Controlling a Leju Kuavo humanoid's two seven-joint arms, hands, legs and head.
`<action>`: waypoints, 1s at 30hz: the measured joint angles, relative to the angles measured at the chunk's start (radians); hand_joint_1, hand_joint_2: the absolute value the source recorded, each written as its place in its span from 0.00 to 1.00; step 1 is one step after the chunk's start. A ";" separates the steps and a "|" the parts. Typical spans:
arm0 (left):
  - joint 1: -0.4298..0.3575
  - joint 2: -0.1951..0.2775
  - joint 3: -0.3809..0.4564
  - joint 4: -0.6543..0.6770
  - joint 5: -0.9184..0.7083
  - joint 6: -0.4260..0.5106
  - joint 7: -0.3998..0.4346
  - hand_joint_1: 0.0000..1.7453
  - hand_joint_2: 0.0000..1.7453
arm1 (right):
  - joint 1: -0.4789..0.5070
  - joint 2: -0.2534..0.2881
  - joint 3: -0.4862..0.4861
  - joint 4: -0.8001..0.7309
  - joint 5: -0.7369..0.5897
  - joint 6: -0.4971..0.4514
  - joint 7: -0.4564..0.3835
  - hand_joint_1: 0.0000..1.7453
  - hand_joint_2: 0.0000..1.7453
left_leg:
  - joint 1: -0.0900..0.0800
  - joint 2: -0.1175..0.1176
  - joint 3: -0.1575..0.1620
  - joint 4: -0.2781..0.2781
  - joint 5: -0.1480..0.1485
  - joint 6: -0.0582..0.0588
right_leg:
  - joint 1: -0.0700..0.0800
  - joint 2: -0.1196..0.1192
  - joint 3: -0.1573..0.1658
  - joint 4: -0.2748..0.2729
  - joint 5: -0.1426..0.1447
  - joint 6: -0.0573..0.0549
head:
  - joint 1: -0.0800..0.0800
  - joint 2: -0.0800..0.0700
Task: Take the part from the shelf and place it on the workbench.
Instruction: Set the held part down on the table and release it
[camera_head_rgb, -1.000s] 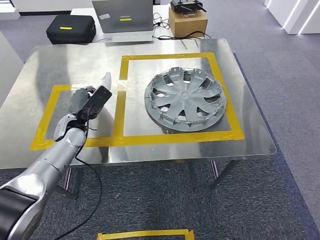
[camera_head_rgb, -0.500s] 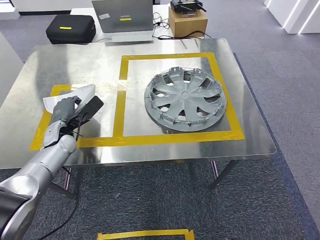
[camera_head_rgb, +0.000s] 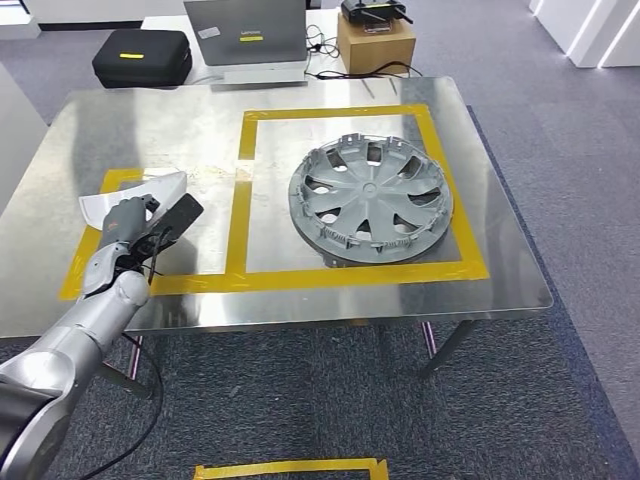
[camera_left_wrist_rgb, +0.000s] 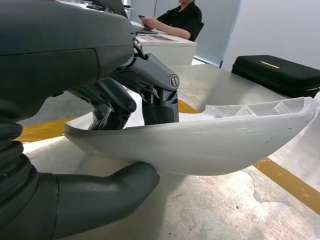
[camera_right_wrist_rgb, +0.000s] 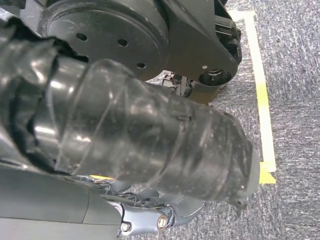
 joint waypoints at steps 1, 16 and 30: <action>0.000 0.000 0.000 0.000 0.000 0.000 -0.001 0.67 1.00 | 0.000 0.000 0.000 0.000 0.000 0.000 0.000 0.00 0.00 | 0.000 0.000 0.000 0.000 0.000 0.000 | 0.000 0.000 0.000 0.000 0.000 0.000 | 0.000 0.000; 0.049 -0.035 0.052 -0.126 0.098 -0.133 -0.174 0.00 1.00 | 0.001 0.000 -0.002 0.001 0.006 0.002 -0.005 0.00 0.00 | 0.000 0.000 0.000 0.000 0.000 0.000 | 0.000 0.000 0.000 0.000 0.000 0.000 | 0.000 0.000; 0.141 -0.042 0.056 -0.408 0.257 -0.216 -0.223 0.00 1.00 | 0.007 0.000 -0.010 0.001 0.002 0.001 -0.016 0.00 0.00 | 0.000 0.000 0.000 0.000 0.000 0.000 | 0.000 0.000 0.000 0.000 0.000 0.000 | 0.000 0.000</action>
